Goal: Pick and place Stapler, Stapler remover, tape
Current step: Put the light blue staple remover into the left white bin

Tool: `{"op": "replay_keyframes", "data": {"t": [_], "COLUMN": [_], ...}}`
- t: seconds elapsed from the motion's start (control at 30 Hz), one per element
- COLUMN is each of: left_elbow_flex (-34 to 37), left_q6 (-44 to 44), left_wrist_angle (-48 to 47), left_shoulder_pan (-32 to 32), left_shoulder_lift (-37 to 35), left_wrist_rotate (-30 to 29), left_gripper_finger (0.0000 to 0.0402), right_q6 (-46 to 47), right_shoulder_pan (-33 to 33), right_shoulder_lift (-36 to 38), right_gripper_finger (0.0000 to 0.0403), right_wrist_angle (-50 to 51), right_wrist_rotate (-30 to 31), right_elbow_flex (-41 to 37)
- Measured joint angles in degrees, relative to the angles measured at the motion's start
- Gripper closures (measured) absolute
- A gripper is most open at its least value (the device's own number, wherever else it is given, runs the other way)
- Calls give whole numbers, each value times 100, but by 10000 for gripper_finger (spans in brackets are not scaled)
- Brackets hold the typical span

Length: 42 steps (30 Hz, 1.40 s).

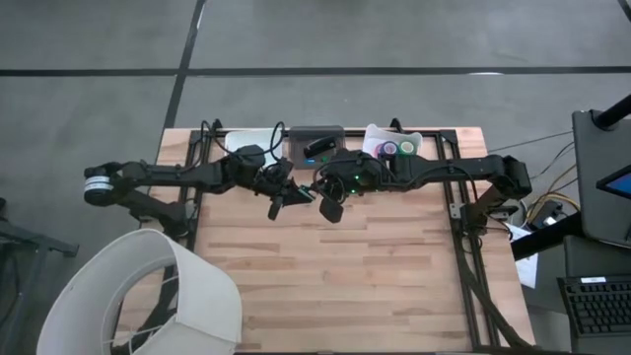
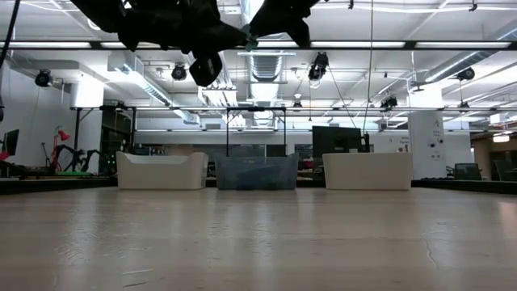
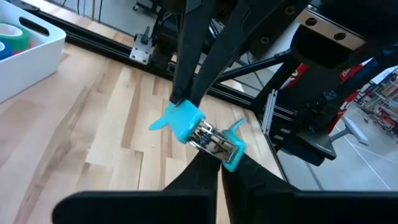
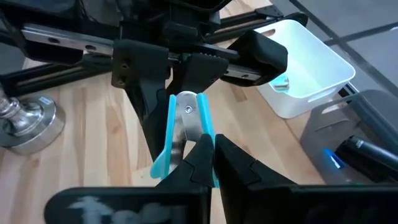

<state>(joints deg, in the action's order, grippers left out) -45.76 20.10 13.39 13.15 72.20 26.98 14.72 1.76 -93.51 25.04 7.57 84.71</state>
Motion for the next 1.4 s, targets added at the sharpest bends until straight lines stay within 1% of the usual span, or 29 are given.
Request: {"op": "replay_keyframes", "data": {"t": [0.1,0.23,0.33,0.47,0.6,0.63,0.73,0.87,0.93,1.1,1.17,1.3,1.4], "left_elbow_flex": [0,0,0,15,13,15,13,15,33,107,116,122,129], "left_q6": [-51,-123,-137,-19,-39,-40,46,894,976,795,875,1136,1193], "left_wrist_angle": [-8,-43,-82,-178,-395,-512,-962,-2025,-2338,-2324,-2346,-2498,-2610], "left_shoulder_pan": [0,63,144,314,520,580,798,1175,1443,2163,2504,3120,3348], "left_shoulder_lift": [0,-2,-4,-2,-13,-13,-13,-13,-13,-1,85,399,679], "left_wrist_rotate": [-94,-117,-279,-457,-471,-576,-1345,-2718,-3065,-3110,-3035,-2058,-1920], "left_gripper_finger": [391,396,396,396,394,394,395,394,390,389,391,389,381], "right_q6": [-51,123,174,262,624,741,913,889,889,883,881,842,799], "right_shoulder_pan": [2,13,24,110,217,250,298,287,284,281,274,275,280], "right_shoulder_lift": [0,0,15,69,56,60,123,154,151,153,153,153,153], "right_gripper_finger": [394,394,386,359,320,310,283,262,257,257,261,272,281], "right_wrist_angle": [-8,8,46,2,49,53,57,47,51,48,46,39,21], "right_wrist_rotate": [0,40,238,223,290,296,315,305,294,306,302,299,304], "right_elbow_flex": [-3,-2,41,179,207,207,218,218,218,217,214,204,192]}}
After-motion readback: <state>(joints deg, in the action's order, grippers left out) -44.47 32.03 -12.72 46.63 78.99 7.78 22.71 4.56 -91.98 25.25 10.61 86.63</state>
